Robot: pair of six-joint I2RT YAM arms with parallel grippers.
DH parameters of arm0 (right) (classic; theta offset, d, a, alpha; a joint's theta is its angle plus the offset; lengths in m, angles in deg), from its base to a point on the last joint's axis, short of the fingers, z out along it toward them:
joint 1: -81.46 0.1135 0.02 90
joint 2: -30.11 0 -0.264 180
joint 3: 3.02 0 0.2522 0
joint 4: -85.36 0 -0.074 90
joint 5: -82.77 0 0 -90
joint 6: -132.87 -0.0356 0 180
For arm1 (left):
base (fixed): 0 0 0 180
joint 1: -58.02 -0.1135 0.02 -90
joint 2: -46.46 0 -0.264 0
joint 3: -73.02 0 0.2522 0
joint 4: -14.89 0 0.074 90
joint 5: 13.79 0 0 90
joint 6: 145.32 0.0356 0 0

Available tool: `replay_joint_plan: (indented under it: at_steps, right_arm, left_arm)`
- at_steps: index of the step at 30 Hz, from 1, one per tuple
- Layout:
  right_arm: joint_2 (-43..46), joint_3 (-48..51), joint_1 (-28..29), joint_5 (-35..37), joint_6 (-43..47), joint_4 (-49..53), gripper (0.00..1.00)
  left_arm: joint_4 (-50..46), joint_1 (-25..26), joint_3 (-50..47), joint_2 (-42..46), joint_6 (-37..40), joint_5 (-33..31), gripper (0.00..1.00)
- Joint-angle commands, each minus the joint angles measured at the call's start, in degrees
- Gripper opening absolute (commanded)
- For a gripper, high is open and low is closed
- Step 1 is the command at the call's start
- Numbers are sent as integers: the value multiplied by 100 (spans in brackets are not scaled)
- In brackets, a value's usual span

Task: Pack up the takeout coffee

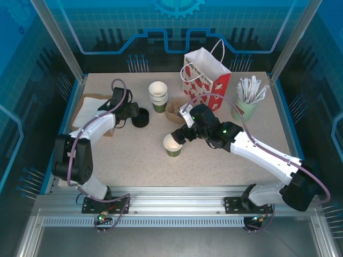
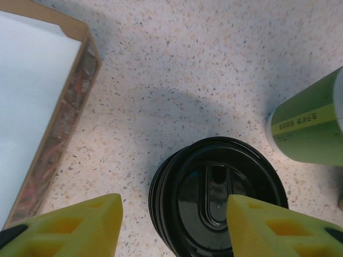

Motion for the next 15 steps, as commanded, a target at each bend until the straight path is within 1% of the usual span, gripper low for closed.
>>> replay_joint_plan:
  at_steps: [1, 8, 15]
  right_arm:
    - [-212, -266, 112, -110, 92, -117, 100]
    - [-556, -462, 181, -159, 157, -122, 100]
    - [-703, -537, 214, -185, 175, -91, 100]
  left_arm:
    - [-405, -25, 420, -332, 313, 58, 51]
    - [-656, -31, 787, -814, 476, 30, 39]
    - [-787, -28, 947, -1074, 573, -6, 31]
